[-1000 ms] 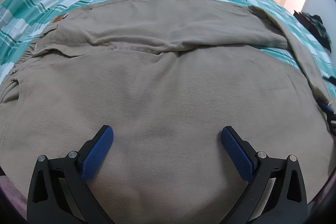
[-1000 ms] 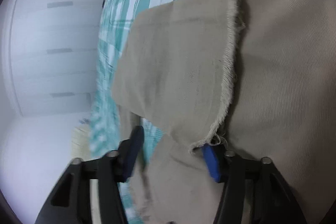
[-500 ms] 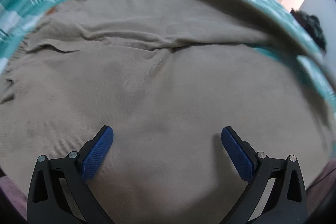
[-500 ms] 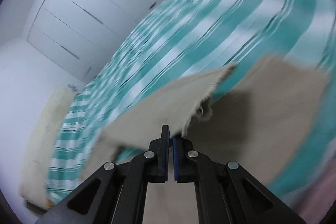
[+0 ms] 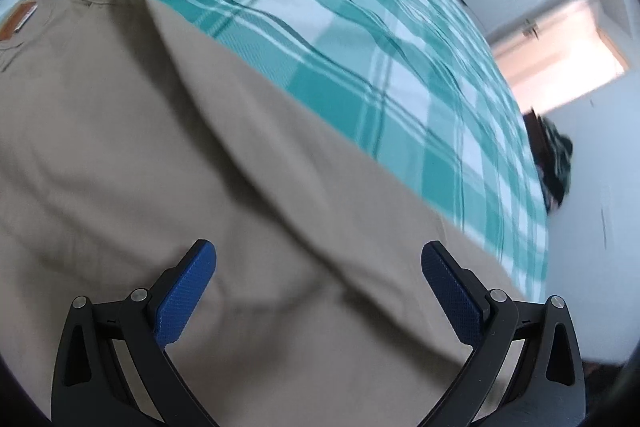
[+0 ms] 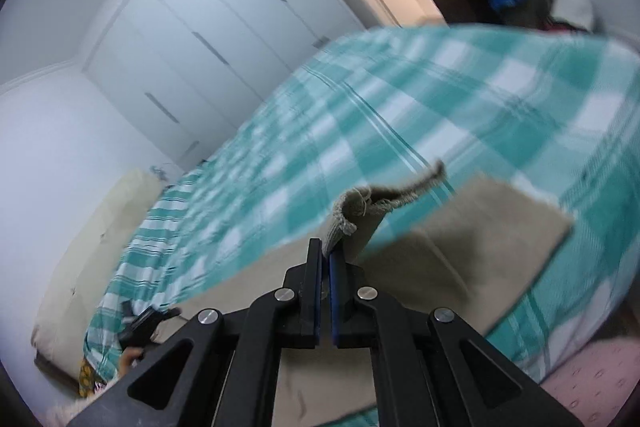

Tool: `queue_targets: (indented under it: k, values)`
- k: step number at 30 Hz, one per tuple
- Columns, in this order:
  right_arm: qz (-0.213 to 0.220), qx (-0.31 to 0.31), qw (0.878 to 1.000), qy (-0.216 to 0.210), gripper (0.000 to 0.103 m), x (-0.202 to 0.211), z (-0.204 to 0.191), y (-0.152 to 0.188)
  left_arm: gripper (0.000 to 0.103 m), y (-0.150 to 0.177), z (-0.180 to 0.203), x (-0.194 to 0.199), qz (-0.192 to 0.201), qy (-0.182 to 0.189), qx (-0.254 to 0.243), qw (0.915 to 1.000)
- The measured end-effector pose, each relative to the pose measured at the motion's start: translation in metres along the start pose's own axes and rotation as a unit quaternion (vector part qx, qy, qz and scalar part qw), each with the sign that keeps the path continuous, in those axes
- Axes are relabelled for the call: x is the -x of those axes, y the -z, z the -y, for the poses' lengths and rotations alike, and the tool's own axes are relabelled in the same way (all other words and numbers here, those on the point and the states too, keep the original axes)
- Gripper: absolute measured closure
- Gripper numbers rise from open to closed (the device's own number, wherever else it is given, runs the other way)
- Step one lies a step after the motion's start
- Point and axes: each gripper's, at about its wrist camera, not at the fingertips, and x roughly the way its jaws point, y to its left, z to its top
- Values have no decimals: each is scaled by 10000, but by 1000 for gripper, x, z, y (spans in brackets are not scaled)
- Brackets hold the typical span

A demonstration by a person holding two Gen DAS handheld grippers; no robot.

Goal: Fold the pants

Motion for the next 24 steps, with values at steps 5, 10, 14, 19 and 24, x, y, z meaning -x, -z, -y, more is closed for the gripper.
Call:
queue_targets:
  k: [5,10,14,19,24]
  values:
    - [242,425,9983,-312,101,31,-29,-18,1,-26,-18,-9,21,-10,502,9987]
    - [232,848,9958,-264,101,36,-38,-31,96,-42,-26,-14,-113,444,843,9954]
    - [118,929,9956,-70,101,2,-32,-57,101,-39,-14,17,161,930,960,9909]
    - [557,1436,9868,-492,101,-1,-63,-109,99,-2,24,142,1161,1383,-59,9835]
    - [-615,1476,9871,-78,101,-15,-18,-103,98,103,-2,146,555,265,-574,9965]
